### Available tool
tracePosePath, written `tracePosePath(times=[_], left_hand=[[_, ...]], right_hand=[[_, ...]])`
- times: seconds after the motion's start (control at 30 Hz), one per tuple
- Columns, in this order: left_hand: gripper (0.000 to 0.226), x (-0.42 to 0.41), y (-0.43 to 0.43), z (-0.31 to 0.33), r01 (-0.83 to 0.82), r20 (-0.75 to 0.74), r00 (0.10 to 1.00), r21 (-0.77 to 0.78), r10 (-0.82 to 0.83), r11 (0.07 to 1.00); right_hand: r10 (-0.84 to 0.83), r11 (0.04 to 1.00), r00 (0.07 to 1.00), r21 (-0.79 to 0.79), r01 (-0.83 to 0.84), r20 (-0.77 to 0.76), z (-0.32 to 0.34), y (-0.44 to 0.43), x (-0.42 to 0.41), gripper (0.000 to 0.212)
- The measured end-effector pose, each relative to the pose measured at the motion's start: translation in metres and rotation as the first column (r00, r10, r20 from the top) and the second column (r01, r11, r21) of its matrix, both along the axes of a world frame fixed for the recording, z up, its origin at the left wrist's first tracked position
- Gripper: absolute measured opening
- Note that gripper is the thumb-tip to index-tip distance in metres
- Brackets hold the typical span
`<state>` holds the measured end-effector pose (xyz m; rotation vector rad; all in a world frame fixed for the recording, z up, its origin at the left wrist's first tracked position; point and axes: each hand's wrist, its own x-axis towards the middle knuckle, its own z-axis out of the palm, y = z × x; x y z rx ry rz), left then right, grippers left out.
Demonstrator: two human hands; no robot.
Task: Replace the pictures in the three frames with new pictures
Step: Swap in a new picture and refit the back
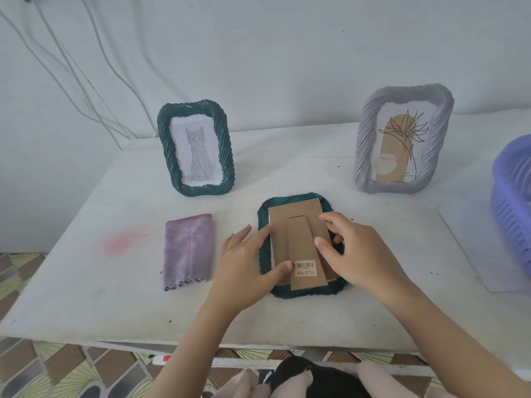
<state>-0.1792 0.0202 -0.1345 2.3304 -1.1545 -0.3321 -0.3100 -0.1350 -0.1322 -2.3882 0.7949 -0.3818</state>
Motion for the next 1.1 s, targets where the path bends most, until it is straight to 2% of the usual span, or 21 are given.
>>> tracePosePath(times=[0.17, 0.4, 0.5, 0.6, 0.77, 1.1], left_hand=[[0.088, 0.002, 0.0, -0.005, 0.03, 0.047, 0.998, 0.011, -0.031, 0.999], [0.086, 0.002, 0.0, -0.007, 0.042, 0.094, 0.995, 0.028, -0.044, 0.999], [0.073, 0.003, 0.0, -0.009, 0.047, 0.079, 0.996, 0.025, -0.049, 0.999], [0.059, 0.007, 0.001, -0.009, 0.036, -0.026, 0.999, -0.034, -0.037, 0.999], [0.066, 0.017, 0.006, -0.007, 0.078, -0.209, 0.974, -0.062, -0.089, 0.995], [0.071, 0.027, 0.007, -0.011, 0.125, -0.119, 0.985, -0.008, -0.125, 0.992]], right_hand=[[0.02, 0.991, 0.992, -0.126, -0.036, -0.124, 0.001, 0.004, 0.001, 0.052], [0.049, 0.988, 0.991, -0.139, -0.067, -0.127, -0.001, 0.009, 0.001, 0.049], [0.065, 0.981, 0.992, -0.175, -0.083, -0.105, -0.002, 0.006, 0.002, 0.049], [0.057, 0.973, 0.997, -0.221, -0.068, -0.058, -0.002, 0.002, -0.002, 0.052], [0.093, 0.984, 0.995, -0.147, -0.096, -0.027, -0.008, -0.005, -0.008, 0.064], [0.18, 0.984, 0.984, 0.01, -0.18, -0.014, -0.017, -0.014, -0.015, 0.082]])
